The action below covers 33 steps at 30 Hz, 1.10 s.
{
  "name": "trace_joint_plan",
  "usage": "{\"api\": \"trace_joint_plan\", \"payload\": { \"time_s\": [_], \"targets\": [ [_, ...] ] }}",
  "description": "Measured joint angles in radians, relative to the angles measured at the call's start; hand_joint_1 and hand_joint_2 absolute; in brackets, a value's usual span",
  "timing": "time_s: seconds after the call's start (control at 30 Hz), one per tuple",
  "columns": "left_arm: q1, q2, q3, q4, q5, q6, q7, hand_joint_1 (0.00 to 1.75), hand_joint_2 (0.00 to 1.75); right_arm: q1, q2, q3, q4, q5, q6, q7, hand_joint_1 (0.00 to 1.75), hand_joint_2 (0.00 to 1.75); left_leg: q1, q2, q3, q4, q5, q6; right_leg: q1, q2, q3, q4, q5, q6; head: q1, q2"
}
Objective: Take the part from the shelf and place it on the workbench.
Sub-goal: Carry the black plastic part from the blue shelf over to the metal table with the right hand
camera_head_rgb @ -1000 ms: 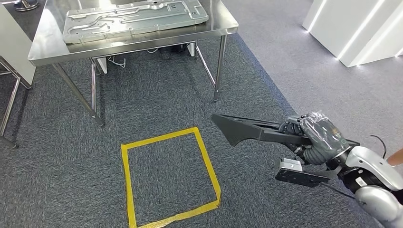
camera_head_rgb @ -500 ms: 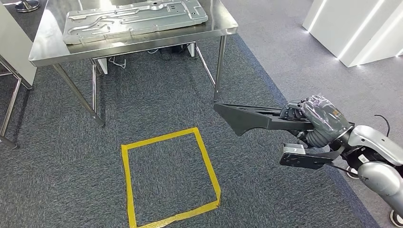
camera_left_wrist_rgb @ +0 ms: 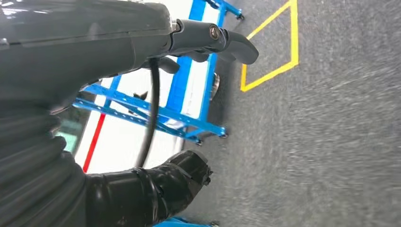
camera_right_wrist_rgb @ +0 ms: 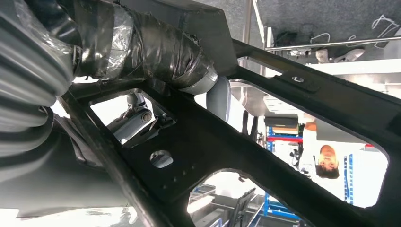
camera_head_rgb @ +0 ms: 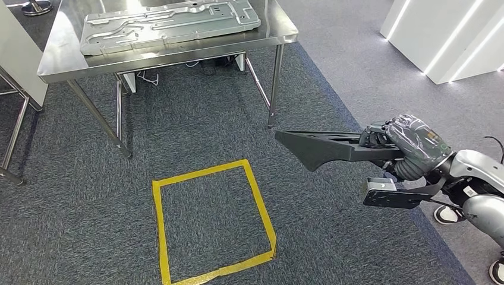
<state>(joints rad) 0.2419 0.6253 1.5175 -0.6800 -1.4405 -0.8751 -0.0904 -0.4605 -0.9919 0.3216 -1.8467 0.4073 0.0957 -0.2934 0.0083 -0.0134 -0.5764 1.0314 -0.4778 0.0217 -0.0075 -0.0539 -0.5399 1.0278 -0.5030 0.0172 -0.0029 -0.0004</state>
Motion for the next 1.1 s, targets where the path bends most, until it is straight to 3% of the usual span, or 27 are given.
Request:
{"api": "trace_joint_plan", "payload": {
  "time_s": [0.07,0.13,0.23,0.3,0.43,0.57,0.63,0.7,0.8,0.9,0.97,1.03,1.1],
  "targets": [
    [-0.009,0.038,0.008,0.095,-0.018,-0.003,-0.036,0.0,1.75,-0.001,-0.001,0.001,0.003,0.004,0.0,0.0,1.75,1.75,0.0,0.002,0.0,0.0,0.0,0.0,0.0,0.002,0.0,0.0,0.0,0.0,0.0,0.0],
    [-0.011,0.039,0.01,0.132,-0.047,-0.074,-0.091,0.0,1.75,-0.004,-0.001,0.007,0.005,0.013,0.0,0.007,1.75,1.75,0.0,0.004,0.0,0.0,0.0,0.0,-0.001,0.004,0.0,0.0,0.001,-0.001,0.0,0.0],
    [-0.005,-0.055,0.01,-0.002,-0.105,-0.322,-0.186,0.0,1.75,-0.011,0.001,0.024,0.007,0.028,0.0,0.026,1.75,1.75,-0.002,0.005,0.0,0.0,-0.001,0.0,-0.003,0.005,-0.001,-0.001,0.001,-0.001,0.0,0.0],
    [-0.002,-0.123,0.011,-0.112,-0.122,-0.414,-0.213,0.0,1.75,-0.015,0.002,0.037,0.009,0.033,0.0,0.033,1.75,1.75,-0.003,0.005,0.0,0.0,-0.001,0.0,-0.004,0.004,-0.001,-0.001,0.001,-0.001,0.0,0.0],
    [0.016,-0.204,0.011,-0.234,-0.128,-0.432,-0.256,0.0,1.75,-0.027,0.008,0.058,0.01,0.043,-0.002,0.041,1.75,1.75,-0.005,0.004,-0.001,0.0,-0.001,0.001,-0.005,0.002,0.0,-0.003,0.001,-0.001,0.0,0.0],
    [0.028,-0.239,0.011,-0.268,-0.128,-0.434,-0.298,0.0,1.75,-0.028,0.015,0.065,0.01,0.053,-0.003,0.051,1.75,1.75,-0.006,0.004,-0.001,0.0,-0.001,0.001,-0.005,0.002,-0.001,-0.002,0.001,-0.001,0.0,0.0],
    [0.047,-0.37,0.002,-0.364,-0.128,-0.435,-0.31,0.0,1.75,-0.043,0.044,0.083,0.023,0.086,-0.005,0.071,1.75,1.75,-0.007,0.007,0.0,0.0,-0.003,0.002,-0.007,0.007,-0.001,-0.002,0.001,0.0,0.0,0.0],
    [0.073,-0.567,-0.014,-0.507,-0.128,-0.436,-0.321,0.0,1.75,-0.062,0.084,0.109,0.043,0.127,-0.01,0.102,1.75,1.75,-0.011,0.011,0.0,0.002,-0.005,0.007,-0.01,0.011,-0.001,-0.005,0.003,0.004,0.0,0.0],
    [0.091,-0.739,-0.036,-0.62,-0.124,-0.436,-0.321,0.0,1.75,-0.067,0.11,0.132,0.05,0.144,-0.022,0.14,1.75,1.75,-0.015,0.008,-0.002,0.006,-0.006,0.015,-0.015,0.006,0.0,-0.008,0.004,0.013,0.0,0.0],
    [0.106,-0.836,-0.06,-0.662,-0.066,-0.436,-0.27,0.0,1.75,-0.064,0.13,0.147,0.044,0.153,-0.033,0.178,1.75,1.75,-0.018,0.004,-0.004,0.003,-0.005,0.024,-0.016,0.0,0.001,-0.012,0.005,0.021,-0.001,0.0],
    [0.112,-0.88,-0.08,-0.672,-0.003,-0.436,-0.212,0.0,1.75,-0.06,0.14,0.152,0.034,0.158,-0.039,0.195,1.75,1.75,-0.012,0.002,0.004,-0.015,0.004,0.036,-0.018,0.009,0.0,-0.004,-0.003,0.028,0.0,0.0],
    [0.114,-0.909,-0.1,-0.68,0.045,-0.436,-0.169,0.0,1.75,-0.058,0.146,0.155,0.026,0.163,-0.043,0.204,1.75,1.75,-0.006,-0.001,0.013,-0.03,0.013,0.044,-0.02,0.032,-0.034,0.069,-0.046,0.031,0.0,0.0],
    [0.117,-0.929,-0.118,-0.686,0.086,-0.436,-0.136,0.0,1.75,-0.056,0.152,0.16,0.024,0.166,-0.044,0.209,1.75,1.75,-0.006,-0.004,0.015,-0.033,0.013,0.046,-0.021,0.047,-0.101,0.195,-0.101,0.034,0.0,0.0]
  ]
}}
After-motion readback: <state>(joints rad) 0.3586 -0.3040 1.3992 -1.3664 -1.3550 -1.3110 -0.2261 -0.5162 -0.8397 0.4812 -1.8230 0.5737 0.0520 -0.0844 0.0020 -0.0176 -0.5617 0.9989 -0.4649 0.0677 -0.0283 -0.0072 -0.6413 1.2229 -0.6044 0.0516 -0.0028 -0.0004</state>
